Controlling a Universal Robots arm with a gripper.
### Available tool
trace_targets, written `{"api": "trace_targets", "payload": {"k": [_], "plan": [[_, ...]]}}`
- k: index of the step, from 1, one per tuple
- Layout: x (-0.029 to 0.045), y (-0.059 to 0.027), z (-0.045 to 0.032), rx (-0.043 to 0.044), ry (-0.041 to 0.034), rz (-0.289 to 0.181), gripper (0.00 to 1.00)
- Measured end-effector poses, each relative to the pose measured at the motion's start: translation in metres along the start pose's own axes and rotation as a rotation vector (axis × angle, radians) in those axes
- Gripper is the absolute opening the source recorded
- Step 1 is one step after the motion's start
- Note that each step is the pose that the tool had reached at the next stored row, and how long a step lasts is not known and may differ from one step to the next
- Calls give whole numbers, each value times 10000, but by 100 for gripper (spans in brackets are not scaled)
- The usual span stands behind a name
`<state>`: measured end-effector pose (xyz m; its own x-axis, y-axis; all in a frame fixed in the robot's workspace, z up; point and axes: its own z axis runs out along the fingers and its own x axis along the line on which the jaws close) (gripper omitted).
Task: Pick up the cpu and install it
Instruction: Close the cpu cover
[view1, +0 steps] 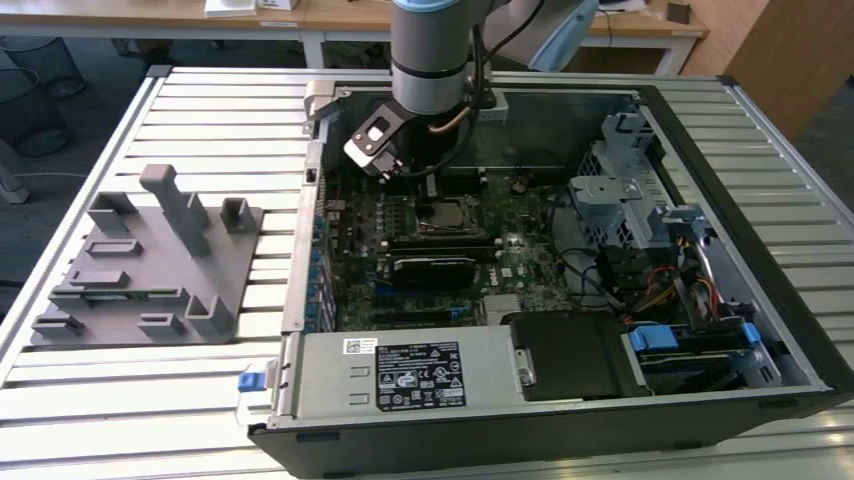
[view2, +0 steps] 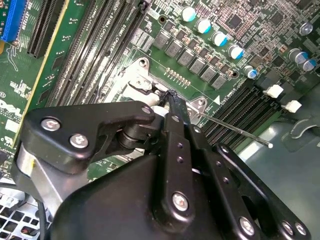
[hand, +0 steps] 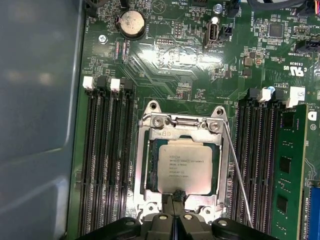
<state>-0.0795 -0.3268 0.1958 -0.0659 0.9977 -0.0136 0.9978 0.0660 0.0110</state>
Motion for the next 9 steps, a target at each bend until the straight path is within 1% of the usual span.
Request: {"api": "trace_targets", "payload": {"k": [1, 4, 6, 9], "plan": [[3, 2, -3, -14, 21, -2, 11], [6, 5, -34, -27, 44, -6, 11], [2, 3, -56, -16, 25, -10, 11], [2, 3, -71, -15, 25, -12, 11]]}}
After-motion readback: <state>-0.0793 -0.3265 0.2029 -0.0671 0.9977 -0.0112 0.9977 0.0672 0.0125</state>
